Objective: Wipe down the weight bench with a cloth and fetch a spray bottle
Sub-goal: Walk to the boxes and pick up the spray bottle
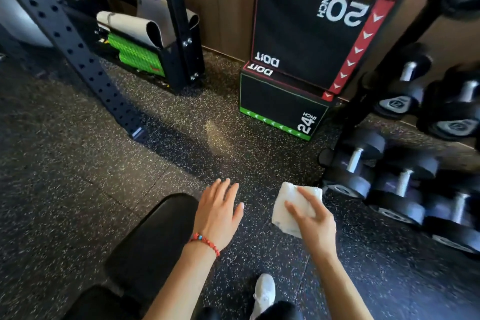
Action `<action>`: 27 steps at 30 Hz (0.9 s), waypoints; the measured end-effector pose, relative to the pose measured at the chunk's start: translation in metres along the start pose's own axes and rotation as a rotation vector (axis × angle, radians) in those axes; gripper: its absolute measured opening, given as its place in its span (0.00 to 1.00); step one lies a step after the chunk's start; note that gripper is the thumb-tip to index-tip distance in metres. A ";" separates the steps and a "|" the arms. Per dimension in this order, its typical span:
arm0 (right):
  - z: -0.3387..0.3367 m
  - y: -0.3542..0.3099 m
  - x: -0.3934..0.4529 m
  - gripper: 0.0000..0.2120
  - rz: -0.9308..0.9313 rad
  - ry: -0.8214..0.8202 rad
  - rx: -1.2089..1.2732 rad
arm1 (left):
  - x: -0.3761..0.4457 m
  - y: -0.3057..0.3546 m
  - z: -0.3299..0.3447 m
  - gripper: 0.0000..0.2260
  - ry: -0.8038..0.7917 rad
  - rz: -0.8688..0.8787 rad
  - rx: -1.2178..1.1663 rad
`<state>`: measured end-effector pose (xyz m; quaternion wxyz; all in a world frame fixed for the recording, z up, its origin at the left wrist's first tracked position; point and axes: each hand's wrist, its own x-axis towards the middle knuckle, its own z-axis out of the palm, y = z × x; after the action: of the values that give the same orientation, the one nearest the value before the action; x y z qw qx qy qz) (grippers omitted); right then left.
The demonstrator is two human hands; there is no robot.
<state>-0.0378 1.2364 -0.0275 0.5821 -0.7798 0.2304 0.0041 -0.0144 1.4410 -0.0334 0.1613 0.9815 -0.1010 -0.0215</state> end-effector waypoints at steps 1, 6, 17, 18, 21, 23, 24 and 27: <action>-0.009 -0.004 0.011 0.14 -0.008 -0.006 -0.004 | 0.014 0.011 0.001 0.22 -0.005 0.010 0.009; -0.046 -0.026 0.065 0.13 -0.062 0.006 -0.029 | 0.071 0.052 -0.007 0.22 0.016 0.011 0.005; -0.033 -0.076 0.169 0.13 -0.114 -0.019 -0.042 | 0.186 0.048 -0.028 0.20 0.029 0.003 0.028; -0.027 -0.082 0.182 0.13 -0.117 -0.021 -0.041 | 0.201 0.044 -0.030 0.20 0.029 0.004 0.029; -0.009 -0.102 0.227 0.14 -0.130 -0.019 -0.023 | 0.251 0.026 -0.035 0.21 0.036 -0.002 0.014; 0.005 -0.118 0.258 0.14 -0.128 -0.011 -0.014 | 0.286 0.014 -0.042 0.21 0.041 0.000 0.010; 0.011 -0.127 0.272 0.14 -0.125 -0.009 -0.005 | 0.303 0.008 -0.046 0.21 0.044 -0.003 0.008; 0.027 -0.155 0.312 0.14 -0.131 0.012 0.013 | 0.351 -0.006 -0.062 0.20 0.052 -0.001 -0.002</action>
<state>0.3050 1.1841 0.0181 0.5846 -0.7895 0.1825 -0.0400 0.3351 1.3934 0.0201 0.1647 0.9816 -0.0962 0.0041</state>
